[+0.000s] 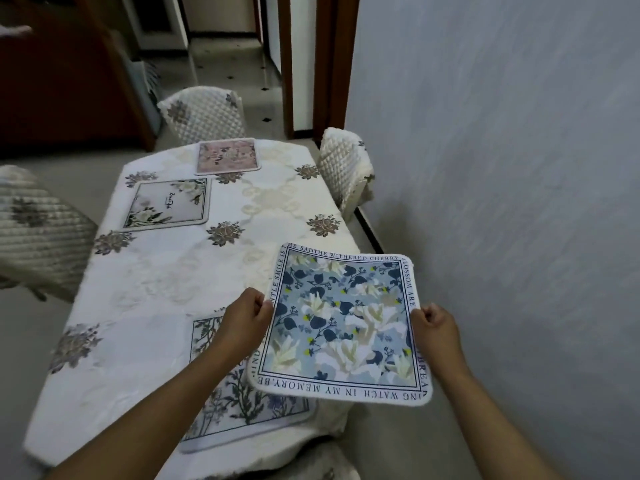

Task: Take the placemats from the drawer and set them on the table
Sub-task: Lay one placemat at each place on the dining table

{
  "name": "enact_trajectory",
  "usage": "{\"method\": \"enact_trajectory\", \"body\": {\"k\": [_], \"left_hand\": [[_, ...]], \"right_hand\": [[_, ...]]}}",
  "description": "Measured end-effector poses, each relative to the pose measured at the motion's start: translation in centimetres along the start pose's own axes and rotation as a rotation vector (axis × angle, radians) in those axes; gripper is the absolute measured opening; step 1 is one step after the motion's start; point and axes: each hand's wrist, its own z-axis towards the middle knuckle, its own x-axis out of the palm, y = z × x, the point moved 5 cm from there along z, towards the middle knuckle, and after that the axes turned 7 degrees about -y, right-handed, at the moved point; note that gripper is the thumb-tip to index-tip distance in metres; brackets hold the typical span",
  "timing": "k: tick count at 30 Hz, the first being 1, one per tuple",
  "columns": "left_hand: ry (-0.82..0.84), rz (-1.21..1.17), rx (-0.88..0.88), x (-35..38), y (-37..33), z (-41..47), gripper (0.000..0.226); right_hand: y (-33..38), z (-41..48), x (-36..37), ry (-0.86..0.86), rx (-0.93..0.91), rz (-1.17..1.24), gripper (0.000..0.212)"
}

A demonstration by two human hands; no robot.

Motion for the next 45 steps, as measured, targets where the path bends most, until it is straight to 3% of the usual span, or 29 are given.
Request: {"method": "enact_trajectory", "body": {"k": [6,19,26,30,37,45], "left_hand": [[-0.084,0.004,-0.092,4.6,-2.1,0.5,0.026],[-0.323,-0.037,-0.235,15.0,-15.9,1.4,0.028],[-0.443,-0.049,-0.356,14.9,-15.3,6.9,0.027],[-0.492,-0.062,-0.381,16.0,-14.2,12.8,0.027],[-0.503,-0.073,-0.455,16.1,-13.7,22.4,0.026],[-0.678,-0.117,-0.621,16.0,-12.2,27.0,0.027]], "right_hand": [[-1.4,7.9,-0.4,0.141,-0.045,0.028,0.027],[2.4,27.2,-7.5,0.425,-0.26,-0.003,0.014],[7.0,33.9,-0.7,0.555,-0.305,-0.013,0.019],[10.5,38.1,3.5,0.542,-0.347,-0.025,0.027],[13.7,46.8,12.0,0.603,-0.331,-0.119,0.018],[20.8,51.4,24.3,0.775,-0.558,-0.19,0.027]]}}
